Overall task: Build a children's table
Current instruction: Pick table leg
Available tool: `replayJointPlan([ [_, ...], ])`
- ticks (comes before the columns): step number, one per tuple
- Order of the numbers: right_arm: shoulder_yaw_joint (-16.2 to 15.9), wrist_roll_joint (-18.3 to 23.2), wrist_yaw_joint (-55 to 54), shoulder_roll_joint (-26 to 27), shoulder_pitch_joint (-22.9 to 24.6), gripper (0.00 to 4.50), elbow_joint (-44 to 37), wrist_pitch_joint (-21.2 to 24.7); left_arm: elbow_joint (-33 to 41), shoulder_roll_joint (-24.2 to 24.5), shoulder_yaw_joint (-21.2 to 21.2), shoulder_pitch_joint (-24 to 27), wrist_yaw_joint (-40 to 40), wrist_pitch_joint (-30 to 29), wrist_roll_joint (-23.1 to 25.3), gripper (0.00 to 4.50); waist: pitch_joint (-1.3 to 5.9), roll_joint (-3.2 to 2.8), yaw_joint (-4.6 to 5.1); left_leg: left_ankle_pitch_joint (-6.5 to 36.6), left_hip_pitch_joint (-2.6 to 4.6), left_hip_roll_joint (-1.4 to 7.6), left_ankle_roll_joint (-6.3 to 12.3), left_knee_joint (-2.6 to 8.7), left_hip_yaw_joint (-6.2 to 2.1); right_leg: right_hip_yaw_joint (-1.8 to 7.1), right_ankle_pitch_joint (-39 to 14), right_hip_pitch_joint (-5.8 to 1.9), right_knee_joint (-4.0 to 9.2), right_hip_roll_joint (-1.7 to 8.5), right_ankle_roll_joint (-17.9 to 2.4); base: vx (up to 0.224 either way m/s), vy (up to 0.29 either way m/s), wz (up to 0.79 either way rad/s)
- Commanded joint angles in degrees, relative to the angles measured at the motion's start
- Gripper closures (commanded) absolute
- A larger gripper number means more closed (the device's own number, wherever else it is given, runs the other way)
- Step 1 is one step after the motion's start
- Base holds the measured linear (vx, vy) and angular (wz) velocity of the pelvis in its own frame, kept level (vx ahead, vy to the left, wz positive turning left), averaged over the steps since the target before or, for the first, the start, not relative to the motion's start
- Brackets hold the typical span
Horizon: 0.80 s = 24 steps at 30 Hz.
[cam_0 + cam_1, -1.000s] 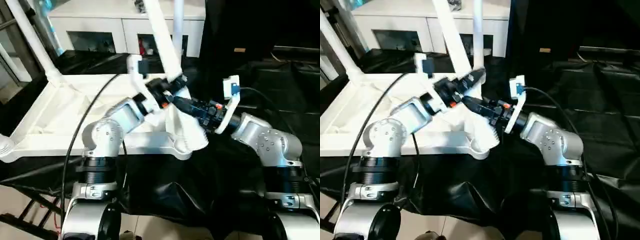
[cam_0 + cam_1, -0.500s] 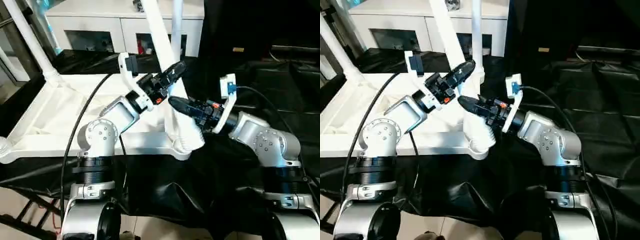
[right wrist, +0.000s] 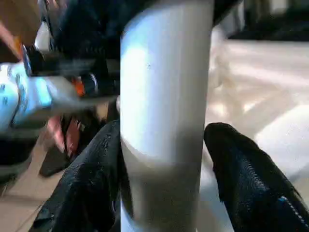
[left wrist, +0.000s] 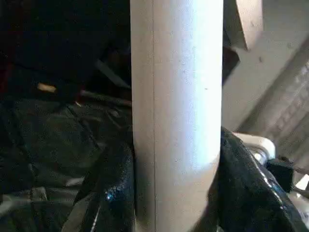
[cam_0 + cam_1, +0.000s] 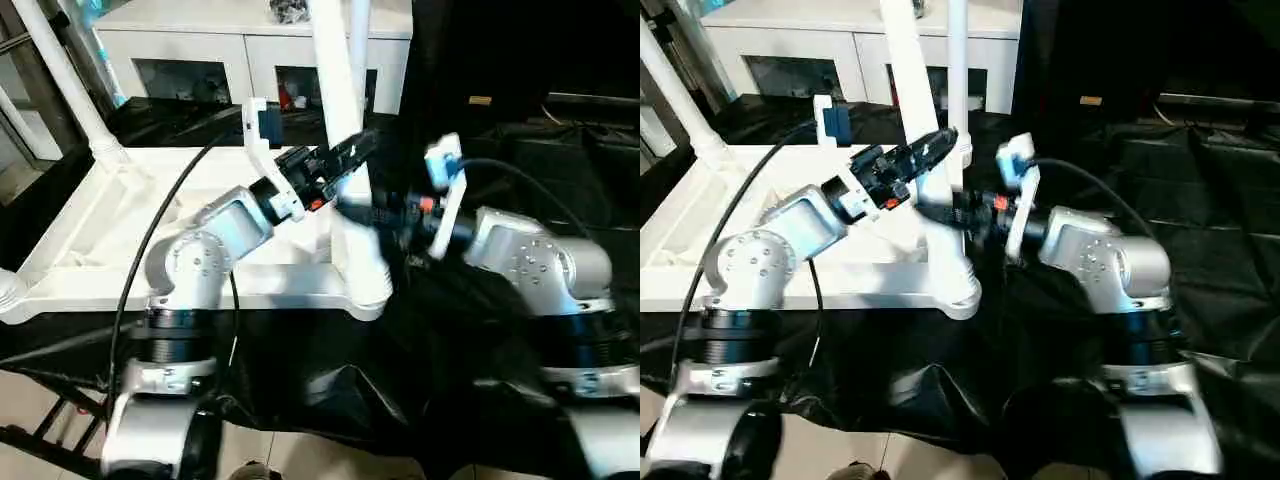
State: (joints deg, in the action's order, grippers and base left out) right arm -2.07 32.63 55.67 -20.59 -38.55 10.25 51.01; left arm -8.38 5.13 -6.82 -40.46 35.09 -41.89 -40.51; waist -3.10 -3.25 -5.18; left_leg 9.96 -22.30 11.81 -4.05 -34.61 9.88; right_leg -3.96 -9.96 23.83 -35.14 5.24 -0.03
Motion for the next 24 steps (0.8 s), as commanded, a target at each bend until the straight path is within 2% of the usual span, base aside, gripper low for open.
replayJointPlan([
  [1, -1.43, -1.67, 0.84, -1.11, -1.08, 1.7, -0.2, 1.02, 2.05, 0.53, 0.74, -0.9, 1.87, -0.42, 0.18, 2.65, 4.67, 1.1, -0.11, 5.05, 0.64, 0.26, 2.43, 3.15, 0.26, 1.8, -5.54, -4.02, 3.42, 1.89, -12.59, 0.0, 0.0, 0.0],
  [3, -3.48, -2.19, 2.82, -2.73, -1.08, 1.7, -0.07, 0.88, 1.76, 0.84, 1.32, -1.04, 2.17, 0.01, 0.58, 2.65, 4.62, 1.29, -0.18, 5.42, 0.64, 0.27, 2.43, 3.12, 0.35, 1.84, -6.43, -4.02, 3.48, 1.93, -12.69, 0.0, 0.0, 0.0],
  [6, -5.66, -2.8, 4.39, -3.81, -1.09, 1.7, 0.1, 0.44, 1.6, 0.89, 1.47, -1.2, 2.45, 0.32, 0.56, 2.65, 4.6, 1.23, -0.21, 5.9, 0.69, 0.34, 2.3, 3.09, 0.32, 1.87, -7.62, -4.0, 3.54, 2.0, -12.6, 0.0, 0.0, 0.0],
  [11, -6.66, -2.33, 5.01, -3.57, -1.1, 1.7, 0.09, 1.37, 1.91, 0.84, 2.03, -0.92, 2.98, 0.44, 0.25, 2.65, 4.64, 1.47, -0.21, 5.14, 0.62, 0.33, 2.77, 3.01, 0.34, 1.87, -7.02, -3.96, 3.41, 1.94, -13.01, 0.0, 0.0, 0.0],
  [20, -8.03, -2.48, 6.78, -3.9, -1.13, 1.7, 1.1, 1.2, 2.59, 1.1, 2.91, -0.49, 4.66, -0.23, -0.25, 2.65, 4.71, 1.44, -0.24, 4.87, 0.59, 0.37, 3.0, 2.95, 0.3, 1.85, -6.19, -3.98, 3.19, 1.92, -13.39, 0.0, 0.0, 0.0],
  [21, -8.2, -2.46, 6.93, -3.88, -1.21, 1.7, 1.46, 1.06, 2.64, 1.09, 2.99, -0.52, 4.81, -0.3, -0.28, 2.65, 4.74, 1.24, -0.31, 4.77, 0.61, 0.36, 2.96, 2.91, 0.27, 1.85, -6.21, -3.98, 3.16, 1.95, -13.4, 0.0, 0.0, 0.0],
  [24, -8.42, -2.51, 7.1, -3.86, -1.19, 1.7, 1.74, 0.92, 2.74, 1.25, 3.26, -0.45, 5.19, -0.39, -0.23, 2.65, 4.74, 1.37, -0.31, 5.16, 0.62, 0.34, 2.84, 2.9, 0.3, 1.85, -6.43, -4.0, 3.23, 1.96, -13.43, 0.0, 0.0, 0.0],
])
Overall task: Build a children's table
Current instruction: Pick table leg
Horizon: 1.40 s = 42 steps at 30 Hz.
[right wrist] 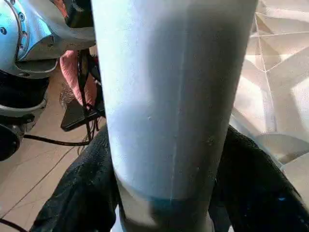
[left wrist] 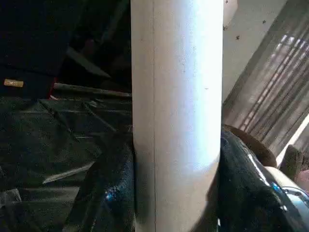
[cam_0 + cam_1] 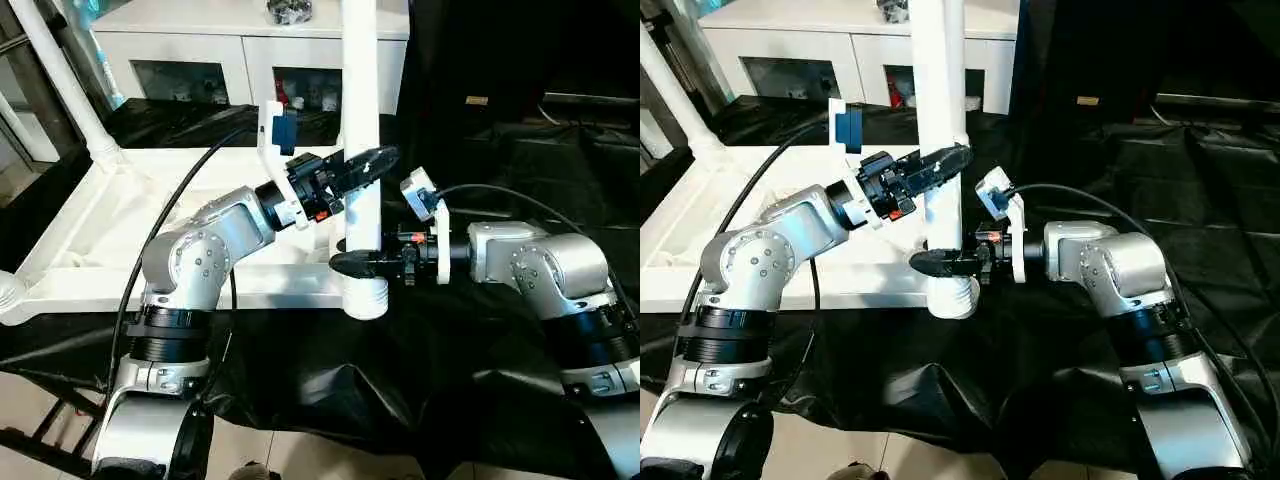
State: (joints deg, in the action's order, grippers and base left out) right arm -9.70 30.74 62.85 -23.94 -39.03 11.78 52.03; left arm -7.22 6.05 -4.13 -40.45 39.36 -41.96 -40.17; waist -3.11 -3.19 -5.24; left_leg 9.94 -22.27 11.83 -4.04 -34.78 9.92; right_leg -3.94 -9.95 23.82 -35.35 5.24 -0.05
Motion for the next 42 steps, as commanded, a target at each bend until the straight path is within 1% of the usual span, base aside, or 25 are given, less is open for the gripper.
replayJointPlan([
  [1, -0.83, -0.63, -0.03, -0.52, -0.73, 1.87, 0.3, -0.15, 1.54, 0.39, 0.64, -0.46, 1.04, -0.3, -0.52, 2.65, 4.72, 1.32, -0.21, 5.26, 0.57, 0.32, 2.8, 3.09, 0.26, 1.82, -6.65, -3.97, 3.44, 1.92, -13.35, 0.0, 0.0, 0.0],
  [7, -1.11, -1.06, 0.73, -0.58, -0.83, 2.36, 1.22, -0.54, 1.88, 0.75, 1.63, 0.02, 2.1, -0.61, -0.23, 2.65, 4.74, 1.05, -0.25, 5.54, 0.6, 0.35, 2.65, 3.07, 0.2, 1.79, -6.61, -3.94, 3.41, 1.89, -13.43, 0.0, 0.0, 0.0],
  [14, -0.71, -1.19, -0.05, 0.06, -0.26, 2.58, 1.27, -0.98, 0.22, 2.06, 4.36, 0.64, 0.36, 2.89, 5.48, 2.65, 4.79, 1.02, -0.16, 5.65, 0.6, 0.37, 2.44, 3.06, 0.12, 1.81, -6.26, -3.97, 3.47, 1.89, -13.21, 0.0, 0.0, 0.0],
  [16, -0.12, -1.01, -0.74, 0.58, 0.28, 2.59, 1.08, -1.28, -0.27, 1.89, 3.23, 0.98, -0.31, 2.8, 4.84, 2.09, 4.78, 1.0, -0.15, 5.65, 0.57, 0.31, 2.23, 3.05, 0.17, 1.81, -6.12, -4.03, 3.35, 1.91, -13.31, 0.0, 0.0, 0.0],
  [18, 0.21, -0.97, -1.13, 0.87, 0.51, 2.59, 1.05, -1.49, -0.08, 1.71, 2.39, 1.04, -0.34, 2.37, 3.86, 1.95, 4.79, 1.0, -0.12, 5.79, 0.59, 0.33, 2.18, 3.05, 0.17, 1.81, -6.22, -4.03, 3.34, 1.9, -13.39, 0.0, 0.0, 0.0],
  [21, 1.53, -0.56, -2.6, 2.04, 1.03, 2.6, 1.18, -2.2, 0.83, 1.37, 1.33, 1.67, 0.74, 6.07, 3.91, 1.72, 4.8, 0.87, -0.03, 6.1, 0.59, 0.32, 2.12, 3.09, 0.17, 1.79, -6.51, -3.97, 3.47, 1.89, -13.42, 0.0, 0.0, 0.0],
  [22, 2.08, -0.44, -3.33, 2.53, 1.29, 2.6, 1.2, -2.55, 0.71, 0.53, 0.12, 1.81, 0.7, 8.89, 3.88, 1.72, 4.83, 0.65, -0.06, 6.18, 0.63, 0.32, 2.08, 3.08, 0.09, 1.76, -6.64, -3.95, 3.5, 1.91, -13.42, 0.0, 0.0, 0.0],
  [23, 2.99, -0.23, -4.39, 3.21, 1.6, 2.6, 1.27, -2.99, 0.49, -0.85, -2.16, 1.65, 0.3, 10.68, 2.3, 1.65, 4.81, 0.9, 0.06, 6.53, 0.6, 0.34, 1.91, 3.11, 0.15, 1.76, -6.68, -4.02, 3.66, 1.92, -13.42, 0.0, 0.0, 0.0],
  [24, 3.62, -0.13, -5.08, 3.68, 1.82, 2.6, 1.33, -3.32, 0.32, -1.78, -3.7, 1.52, 0.12, 11.73, 1.13, 1.62, 4.85, 0.84, -0.01, 6.53, 0.61, 0.37, 1.75, 3.09, 0.13, 1.77, -6.38, -4.05, 3.55, 2.03, -13.62, 0.0, 0.0, 0.0],
  [25, 3.62, -0.13, -5.08, 3.68, 1.82, 2.6, 1.33, -3.32, 0.32, -1.78, -3.7, 1.52, 0.12, 11.73, 1.13, 1.62, 4.8, 0.9, 0.0, 6.75, 0.65, 0.34, 1.75, 3.12, 0.18, 1.77, -6.54, -3.99, 3.57, 1.93, -13.6, 0.0, 0.0, 0.0],
  [27, 7.48, 0.14, -9.87, 6.44, 1.97, 2.6, 3.44, -6.18, 0.18, -2.49, -4.99, 1.72, 0.39, 14.22, 0.58, 1.62, 4.78, 1.32, 0.0, 6.66, 0.62, 0.35, 1.99, 3.18, 0.22, 1.8, -6.9, -3.95, 3.56, 1.97, -13.34, 0.0, 0.0, 0.0],
  [29, 11.17, -0.38, -15.44, 9.09, 1.59, 2.6, 6.67, -10.96, -0.63, -2.48, -5.32, 2.1, 0.57, 16.54, 1.19, 1.62, 4.79, 0.85, 0.03, 6.97, 0.72, 0.44, 1.51, 3.24, 0.22, 1.87, -9.03, -3.53, 3.76, 2.27, -12.63, 0.0, 0.0, 0.0],
  [30, 12.14, -1.24, -17.92, 9.88, 1.56, 2.61, 7.86, -13.55, -1.42, -2.09, -5.55, 2.15, 0.64, 17.19, 1.54, 1.62, 4.83, 1.03, 0.11, 7.27, 0.74, 0.32, 1.07, 3.28, 0.23, 1.76, -9.84, -3.61, 3.83, 2.19, -12.22, 0.0, 0.0, 0.0],
  [31, 12.2, -1.33, -18.1, 9.94, 1.56, 2.61, 7.94, -13.76, -1.51, -2.05, -5.58, 2.14, 0.64, 17.24, 1.56, 1.62, 4.76, 0.99, 0.15, 7.26, 0.82, 0.33, 0.82, 3.34, 0.24, 1.77, -9.91, -3.58, 3.79, 2.07, -12.09, 0.0, 0.0, 0.0],
  [32, 12.6, -1.92, -19.26, 10.29, 1.56, 2.61, 8.46, -15.11, -2.06, -1.82, -5.73, 2.1, 0.64, 17.58, 1.68, 1.62, 4.8, 0.47, 0.08, 7.22, 0.91, 0.32, 0.68, 3.34, 0.14, 1.72, -9.66, -3.62, 3.68, 2.01, -12.1, 0.0, 0.0, 0.0],
  [33, 13.04, -3.44, -21.41, 10.66, 1.78, 2.61, 9.14, -17.6, -3.01, -0.31, -4.72, 2.52, 2.48, 18.37, 3.36, 1.62, 4.74, 0.67, 0.21, 7.47, 0.89, 0.25, 0.73, 3.32, 0.25, 1.76, -9.32, -3.58, 3.85, 1.85, -11.81, 0.0, 0.0, 0.0],
  [34, 13.05, -3.58, -21.58, 10.66, 1.82, 2.61, 9.17, -17.8, -3.12, -0.04, -4.37, 2.61, 2.77, 18.58, 3.76, 1.62, 4.81, 0.66, 0.3, 7.17, 0.83, 0.18, 0.72, 3.38, 0.19, 1.74, -9.25, -3.7, 3.73, 1.84, -11.35, 0.0, 0.0, 0.0],
  [35, 13.16, -5.47, -23.81, 10.65, 2.31, 2.61, 9.58, -20.37, -4.53, 3.47, 0.02, 3.72, 6.45, 21.33, 8.91, 1.62, 4.84, 0.33, 0.27, 7.19, 0.9, 0.28, 0.66, 3.47, 0.05, 1.71, -10.02, -3.49, 3.82, 1.84, -9.99, 0.0, 0.0, 0.0],
  [36, 13.16, -5.47, -23.81, 10.65, 2.31, 2.61, 9.58, -20.37, -4.53, 3.47, 0.02, 3.72, 6.45, 21.33, 8.91, 1.62, 4.82, 0.43, 0.43, 7.06, 0.88, 0.24, 0.54, 3.53, 0.08, 1.74, -9.55, -3.62, 3.71, 1.84, -9.98, 0.0, 0.0, 0.0],
  [37, 12.9, -8.89, -27.66, 10.1, 3.32, 2.61, 9.94, -23.38, -7.54, 10.04, 9.11, 5.72, 13.81, 26.39, 18.33, 1.62, 4.82, 0.01, 0.32, 7.02, 0.95, 0.24, 0.38, 3.53, 0.01, 1.76, -8.84, -3.69, 3.81, 1.92, -10.22, 0.0, 0.0, 0.0],
  [38, 12.88, -9.15, -27.95, 10.05, 3.4, 2.61, 9.97, -23.6, -7.77, 10.54, 9.8, 5.87, 14.36, 26.77, 19.04, 1.62, 4.84, -0.01, 0.07, 6.95, 1.0, 0.31, 0.67, 3.69, -0.27, 1.72, -9.99, -3.39, 4.22, 2.01, -9.15, 0.0, 0.0, 0.0],
  [39, 12.43, -10.33, -28.7, 9.56, 4.4, 2.61, 9.22, -24.13, -9.96, 13.42, 14.09, 6.51, 18.23, 29.42, 22.91, 1.62, 4.95, -0.2, 0.58, 6.51, 1.04, 0.14, 0.21, 3.61, -0.09, 1.75, -8.68, -3.56, 3.59, 1.74, -9.14, 0.0, 0.0, 0.0],
  [40, 12.43, -10.33, -28.7, 9.56, 4.4, 2.61, 9.22, -24.13, -9.96, 13.42, 14.09, 6.51, 18.23, 29.42, 22.91, 1.62, 4.92, -0.09, 0.67, 6.56, 1.07, 0.19, -0.16, 3.67, 0.02, 1.85, -7.6, -3.61, 3.51, 1.71, -9.53, 0.0, 0.0, 0.0],
  [41, 12.29, -10.84, -28.79, 9.36, 5.75, 2.61, 7.92, -23.97, -12.66, 15.53, 17.34, 6.64, 22.1, 31.38, 25.44, 1.62, 4.98, -0.44, 0.52, 6.39, 1.09, 0.08, 0.03, 3.63, -0.05, 1.85, -7.28, -3.61, 3.72, 1.75, -9.62, 0.0, 0.0, 0.0],
  [42, 12.04, -11.28, -28.68, 9.1, 7.24, 2.61, 6.42, -23.84, -16.1, 17.34, 20.38, 6.22, 25.28, 33.75, 28.23, 1.62, 5.06, -0.81, 0.68, 6.59, 1.13, 0.22, -0.33, 3.61, 0.01, 1.89, -5.29, -3.62, 3.22, 1.76, -10.63, 0.0, 0.0, 0.0],
])
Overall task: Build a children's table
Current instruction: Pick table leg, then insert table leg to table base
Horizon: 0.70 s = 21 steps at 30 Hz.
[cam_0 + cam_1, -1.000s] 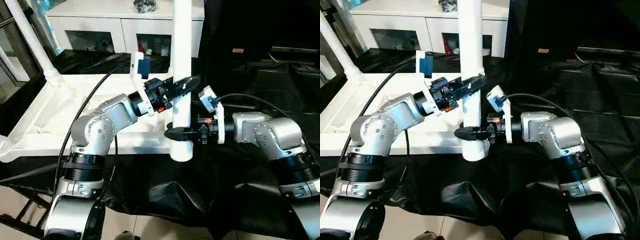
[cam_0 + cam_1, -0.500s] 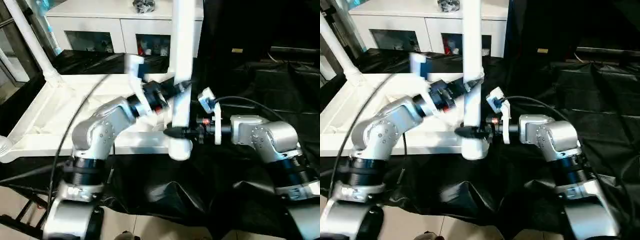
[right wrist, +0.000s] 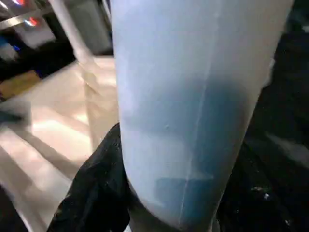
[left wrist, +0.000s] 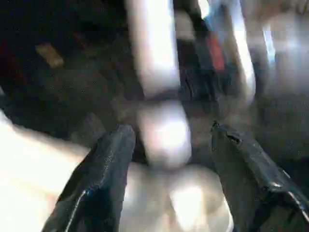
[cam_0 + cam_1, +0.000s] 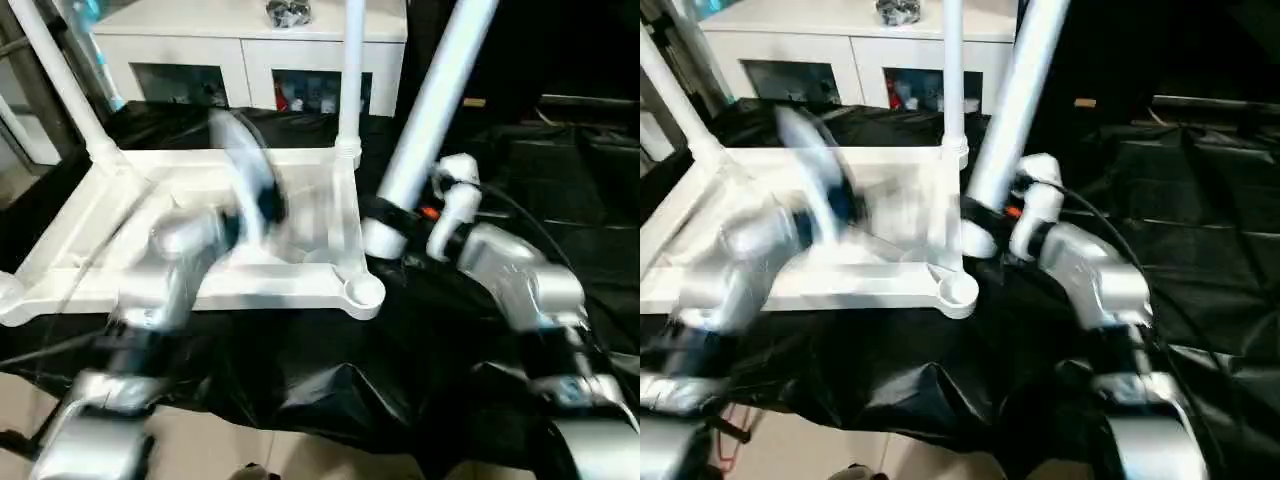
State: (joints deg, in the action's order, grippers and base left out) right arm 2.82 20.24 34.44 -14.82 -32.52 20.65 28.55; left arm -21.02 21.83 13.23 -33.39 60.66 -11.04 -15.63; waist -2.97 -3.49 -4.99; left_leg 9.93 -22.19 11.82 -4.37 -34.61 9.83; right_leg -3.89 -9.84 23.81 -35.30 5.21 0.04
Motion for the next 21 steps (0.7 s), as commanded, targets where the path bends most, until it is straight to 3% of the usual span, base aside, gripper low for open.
replayJointPlan([
  [1, -0.61, -0.93, -0.26, -0.08, 1.57, 2.61, -3.13, -0.55, -4.46, 2.47, 4.66, -1.2, 5.72, 4.37, 5.24, 1.89, 4.9, -0.25, 0.37, 7.01, 1.11, 0.18, 0.14, 3.47, 0.17, 1.84, -4.79, -3.68, 3.35, 1.74, -11.03, 0.0, 0.0, 0.0],
  [4, -1.25, -1.07, -0.5, -0.37, 3.28, 2.61, -4.21, -1.04, -10.73, 3.98, 7.69, -3.05, 7.16, 8.33, 9.69, 2.01, 4.85, -1.22, 0.63, 9.17, 1.22, 0.15, -0.4, 3.58, 0.11, 1.81, -4.87, -3.72, 3.45, 1.82, -11.59, 0.0, 0.0, 0.0],
  [5, -1.34, -1.08, -0.5, -0.43, 3.47, 2.61, -4.43, -0.99, -11.53, 4.07, 7.94, -3.33, 7.15, 8.76, 10.2, 2.11, 4.8, -0.76, 0.79, 10.29, 1.12, 0.18, -0.67, 3.68, 0.05, 1.81, -5.34, -3.92, 3.44, 1.92, -12.06, 0.0, 0.0, 0.0],
  [6, -1.66, -1.13, -0.36, -0.6, 4.15, 2.61, -5.24, -1.01, -14.8, 4.35, 8.92, -4.51, 7.69, 10.71, 11.96, 2.35, 4.7, -0.68, 0.87, 11.01, 1.12, 0.13, -0.62, 3.75, 0.11, 1.8, -6.8, -3.91, 3.65, 1.97, -12.26, 0.0, 0.0, 0.0],
  [7, -1.8, -1.15, -0.29, -0.61, 4.47, 2.61, -5.66, -1.05, -16.2, 4.51, 9.36, -5.0, 8.13, 11.7, 12.62, 2.4, 4.64, -1.14, 0.94, 11.62, 1.16, 0.08, -0.46, 3.71, 0.09, 1.85, -8.52, -3.81, 3.89, 2.06, -12.22, 0.0, 0.0, 0.0],
  [8, -1.8, -1.15, -0.29, -0.61, 4.47, 2.61, -5.66, -1.05, -16.2, 4.51, 9.36, -5.0, 8.13, 11.7, 12.62, 2.44, 4.6, -1.1, 0.95, 12.11, 1.25, 0.17, -0.57, 3.75, 0.12, 1.87, -9.15, -3.75, 3.99, 2.11, -12.14, 0.0, 0.0, 0.0],
  [9, -2.15, -1.45, -0.18, -0.71, 4.96, 2.61, -6.26, -1.33, -20.7, 4.32, 10.19, -6.66, 7.42, 14.82, 14.89, 2.44, 4.41, -1.15, 1.15, 12.85, 1.17, 0.09, -0.54, 3.85, 0.11, 1.81, -10.63, -3.76, 4.26, 2.01, -11.8, 0.0, 0.0, 0.0],
  [13, -2.2, -1.89, 0.05, -0.67, 5.46, 2.61, -6.96, -1.34, -26.02, 3.7, 10.69, -8.79, 6.98, 17.45, 16.27, 2.86, 4.64, -1.39, 1.7, 12.63, 0.97, 0.06, -0.46, 3.79, -0.08, 1.77, -11.11, -4.06, 4.18, 2.18, -12.04, 0.0, 0.0, 0.0],
  [14, -2.34, -1.92, 0.16, -0.74, 5.73, 2.61, -7.4, -1.31, -27.64, 3.18, 10.25, -9.44, 7.01, 18.09, 16.09, 2.86, 4.63, -2.16, 1.72, 12.59, 1.02, -0.08, -0.36, 3.66, -0.04, 1.73, -11.13, -3.95, 4.21, 2.14, -12.14, 0.0, 0.0, 0.0],
  [16, -2.45, -1.91, 0.2, -0.8, 5.97, 2.61, -7.76, -1.28, -28.89, 2.79, 9.98, -9.94, 7.01, 18.78, 16.08, 3.07, 4.79, -1.74, 1.88, 12.43, 0.92, -0.03, 0.11, 3.6, -0.06, 1.67, -10.24, -4.15, 4.15, 2.14, -12.88, 0.0, 0.0, 0.0],
  [21, -2.66, -1.63, 0.78, -1.44, 6.75, 2.61, -8.75, -1.08, -36.23, 1.77, 9.58, -12.8, 7.8, 22.73, 17.92, 3.5, 4.79, -2.08, 1.89, 11.56, 0.89, -0.1, 1.21, 3.46, -0.01, 1.58, -9.3, -4.07, 4.3, 2.02, -13.21, 0.0, 0.0, 0.0],
])
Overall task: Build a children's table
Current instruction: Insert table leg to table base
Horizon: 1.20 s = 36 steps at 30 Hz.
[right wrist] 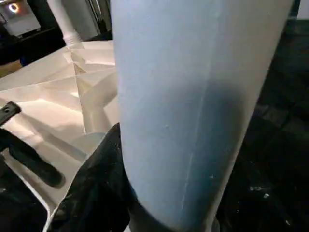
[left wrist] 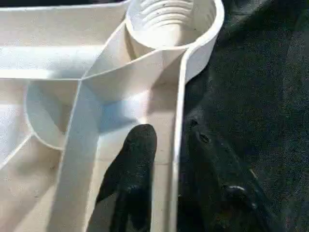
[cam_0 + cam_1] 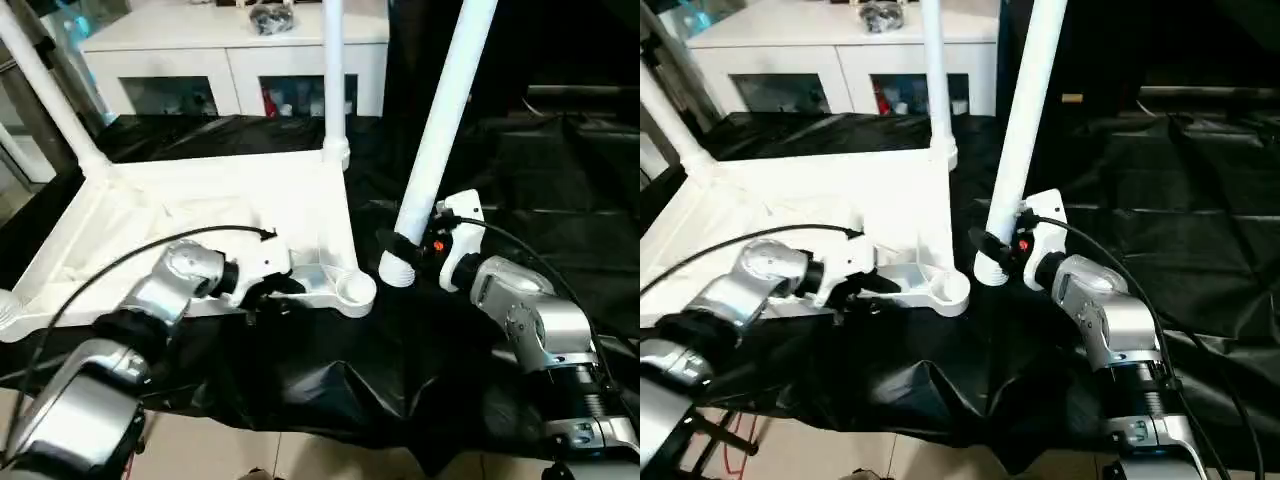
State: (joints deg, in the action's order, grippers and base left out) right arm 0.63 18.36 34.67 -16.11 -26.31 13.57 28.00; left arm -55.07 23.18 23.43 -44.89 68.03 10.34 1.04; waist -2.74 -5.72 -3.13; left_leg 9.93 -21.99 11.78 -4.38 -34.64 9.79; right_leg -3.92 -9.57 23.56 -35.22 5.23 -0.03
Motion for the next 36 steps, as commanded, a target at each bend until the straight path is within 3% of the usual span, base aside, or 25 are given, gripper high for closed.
replayJointPlan([
  [1, -0.5, 0.15, 0.7, -0.18, 0.57, 2.61, -1.7, -0.56, -3.32, 0.28, -0.77, -1.78, 0.61, 2.08, 1.45, 3.5, 4.6, 0.15, -0.09, 11.67, 0.76, -0.08, 1.26, 3.47, 0.06, 1.63, -9.93, -3.85, 4.28, 2.1, -13.15, 0.0, 0.0, 0.0],
  [7, -0.95, -0.2, 1.4, -0.31, 0.78, 2.61, -1.88, -0.57, -4.7, 0.17, -1.43, -2.43, 2.49, 2.0, 0.88, 4.04, 4.57, 0.23, -0.17, 12.11, 0.8, 0.25, 1.44, 3.61, 0.01, 1.64, -10.28, -3.77, 4.12, 2.24, -13.89, 0.0, 0.0, 0.0],
  [10, -1.6, -0.22, 2.1, -0.45, 0.64, 2.61, -2.25, -0.31, -5.67, 0.46, -1.12, -2.33, 3.69, 2.15, 1.36, 4.25, 4.53, 0.63, -0.21, 11.8, 0.76, 0.27, 1.7, 3.63, 0.08, 1.69, -10.66, -3.76, 4.14, 2.28, -13.83, 0.0, 0.0, 0.0],
  [11, -1.77, -0.16, 2.43, -0.48, 0.43, 2.61, -2.33, -0.14, -6.44, 0.26, -1.67, -2.46, 3.92, 2.16, 1.15, 4.35, 4.53, 1.04, -0.17, 11.49, 0.65, 0.24, 1.84, 3.61, 0.12, 1.71, -10.78, -3.84, 4.17, 2.28, -13.73, 0.0, 0.0, 0.0],
  [12, -1.93, -0.1, 2.73, -0.5, 0.22, 2.61, -2.41, 0.04, -6.85, 0.04, -2.29, -2.54, 4.03, 1.97, 0.75, 4.44, 4.54, 1.0, -0.23, 11.08, 0.67, 0.21, 2.03, 3.59, 0.14, 1.71, -10.99, -3.81, 4.16, 2.31, -13.65, 0.0, 0.0, 0.0],
  [13, -2.21, 0.06, 3.21, -0.55, 0.06, 2.61, -2.67, 0.49, -6.82, -0.28, -3.25, -2.55, 4.46, 0.96, -0.2, 4.44, 4.51, 1.44, -0.14, 10.24, 0.5, 0.2, 2.29, 3.58, 0.18, 1.74, -10.34, -3.92, 4.08, 2.29, -13.73, 0.0, 0.0, 0.0],
  [14, -2.6, 0.24, 3.79, -0.61, 0.03, 2.61, -3.11, 0.93, -6.25, -0.5, -4.07, -2.38, 4.85, -0.77, -1.18, 4.49, 4.56, 1.49, -0.23, 9.75, 0.54, 0.25, 2.45, 3.56, 0.16, 1.73, -9.98, -3.94, 3.86, 2.32, -13.94, 0.0, 0.0, 0.0],
  [15, -3.54, 0.48, 4.73, -0.72, 0.09, 2.61, -4.07, 1.63, -4.0, -0.68, -4.99, -1.46, 5.28, -5.77, -2.46, 4.5, 4.61, 1.27, -0.3, 8.82, 0.5, 0.32, 2.75, 3.51, 0.17, 1.75, -9.37, -3.92, 3.71, 2.4, -14.13, 0.0, 0.0, 0.0],
  [17, -3.9, 0.58, 4.94, -0.69, 0.12, 2.61, -4.5, 1.97, -2.68, -0.68, -5.18, -0.77, 5.43, -7.63, -2.89, 4.5, 4.64, 1.26, -0.23, 7.87, 0.49, 0.32, 3.23, 3.42, 0.16, 1.81, -7.94, -3.82, 3.65, 2.34, -14.39, 0.0, 0.0, 0.0],
  [19, -4.28, 0.72, 5.08, -0.53, 0.1, 2.61, -5.12, 2.34, -0.29, -0.86, -5.5, 0.55, 4.97, -10.3, -3.68, 4.5, 4.57, 1.47, -0.12, 7.65, 0.39, 0.32, 3.66, 3.42, 0.2, 1.79, -7.37, -3.87, 3.53, 2.41, -14.91, 0.0, 0.0, 0.0],
  [21, -4.59, 1.17, 4.97, 0.0, -0.32, 2.61, -6.02, 3.5, 5.99, -2.06, -6.22, 4.26, 0.74, -15.92, -4.41, 4.5, 4.51, 2.05, 0.04, 7.49, 0.33, 0.32, 4.27, 3.43, 0.3, 1.8, -8.16, -3.78, 3.67, 2.31, -14.69, 0.0, 0.0, 0.0],
  [22, -4.56, 1.22, 4.89, 0.19, -0.57, 2.61, -5.95, 3.76, 7.9, -2.42, -6.15, 5.54, -0.9, -16.53, -3.95, 4.5, 4.59, 1.79, 0.04, 7.76, 0.5, 0.48, 4.29, 3.43, 0.28, 1.84, -8.34, -3.76, 3.55, 2.41, -14.8, 0.0, 0.0, 0.0],
  [23, -4.54, 1.14, 4.81, 0.41, -0.94, 2.61, -5.66, 3.93, 10.23, -2.82, -6.21, 7.01, -2.73, -17.83, -3.16, 4.5, 4.37, 2.21, 0.14, 8.25, 0.42, 0.51, 4.36, 3.49, 0.32, 1.82, -10.02, -3.63, 3.77, 2.37, -14.38, 0.0, 0.0, 0.0],
  [24, -4.53, 1.06, 4.76, 0.57, -1.27, 2.61, -5.24, 4.08, 12.33, -3.24, -6.29, 8.3, -4.33, -19.5, -2.58, 4.5, 4.27, 1.97, 0.16, 9.17, 0.55, 0.54, 4.09, 3.59, 0.31, 1.82, -12.53, -3.39, 4.16, 2.41, -13.68, 0.0, 0.0, 0.0],
  [25, -4.56, 1.0, 4.72, 0.74, -1.6, 2.61, -4.81, 4.13, 14.06, -3.55, -6.3, 9.4, -5.35, -20.24, -2.23, 4.5, 4.1, 2.47, 0.25, 10.1, 0.69, 0.57, 3.65, 3.73, 0.34, 1.84, -14.54, -3.2, 4.45, 2.24, -12.97, 0.0, 0.0, 0.0],
  [28, -4.78, 1.05, 4.53, 1.3, -2.41, 2.61, -4.08, 4.31, 20.5, -4.37, -6.55, 12.84, -7.62, -24.24, -2.24, 4.5, 3.99, 2.46, 0.2, 10.93, 0.68, 0.72, 2.59, 4.0, 0.16, 1.94, -17.81, -3.18, 4.45, 2.48, -11.14, 0.0, 0.0, 0.0],
  [29, -4.89, 1.14, 4.63, 1.47, -2.64, 2.61, -4.02, 4.37, 22.26, -4.59, -6.49, 13.8, -8.46, -25.23, -1.94, 4.5, 3.99, 2.46, 0.2, 10.93, 0.68, 0.72, 2.59, 4.0, 0.16, 1.94, -17.81, -3.18, 4.45, 2.48, -11.14, 0.0, 0.0, 0.0],
  [30, -5.18, 0.97, 4.89, 1.68, -3.08, 2.61, -3.86, 4.37, 25.53, -4.89, -5.98, 15.57, -10.31, -26.95, -1.24, 4.5, 3.95, 3.0, 0.32, 11.27, 0.71, 0.57, 2.48, 4.02, 0.3, 1.95, -18.95, -2.93, 4.85, 2.26, -10.13, 0.0, 0.0, 0.0],
  [31, -5.44, 0.46, 5.08, 1.73, -3.3, 2.61, -3.42, 4.0, 26.99, -5.06, -5.76, 16.42, -11.29, -27.23, -1.04, 4.5, 3.98, 3.07, 0.43, 10.77, 0.43, 0.65, 2.4, 4.17, 0.13, 1.95, -17.97, -3.13, 4.59, 2.3, -10.01, 0.0, 0.0, 0.0],
  [32, -5.59, 0.11, 5.18, 1.78, -3.47, 2.61, -3.1, 3.76, 27.9, -5.13, -5.66, 16.91, -11.84, -27.44, -0.98, 4.5, 4.02, 2.91, 0.43, 10.83, 0.45, 0.7, 2.31, 4.2, 0.08, 1.92, -17.87, -3.08, 4.49, 2.3, -9.89, 0.0, 0.0, 0.0],
  [33, -5.93, -0.61, 5.29, 1.71, -3.68, 2.61, -2.24, 3.03, 28.45, -5.16, -5.35, 17.37, -12.16, -27.23, -0.69, 4.5, 4.07, 3.23, 0.52, 11.34, 0.6, 0.56, 2.27, 4.12, 0.2, 1.96, -18.03, -2.89, 4.71, 2.26, -9.7, 0.0, 0.0, 0.0],
  [35, -5.99, -0.74, 5.31, 1.7, -3.72, 2.61, -2.05, 2.88, 28.52, -5.15, -5.27, 17.45, -12.15, -27.12, -0.64, 4.5, 4.09, 3.15, 0.56, 11.39, 0.63, 0.53, 2.24, 4.1, 0.2, 1.97, -18.03, -2.85, 4.67, 2.22, -9.75, 0.0, 0.0, 0.0],
  [36, -6.23, -1.58, 5.19, 1.67, -4.23, 2.61, -0.11, 1.71, 29.9, -5.26, -5.14, 18.26, -12.93, -27.03, -0.15, 4.5, 4.08, 3.44, 0.37, 11.68, 0.73, 0.52, 2.26, 4.1, 0.26, 2.05, -18.65, -2.74, 4.84, 2.3, -9.36, 0.0, 0.0, 0.0],
])
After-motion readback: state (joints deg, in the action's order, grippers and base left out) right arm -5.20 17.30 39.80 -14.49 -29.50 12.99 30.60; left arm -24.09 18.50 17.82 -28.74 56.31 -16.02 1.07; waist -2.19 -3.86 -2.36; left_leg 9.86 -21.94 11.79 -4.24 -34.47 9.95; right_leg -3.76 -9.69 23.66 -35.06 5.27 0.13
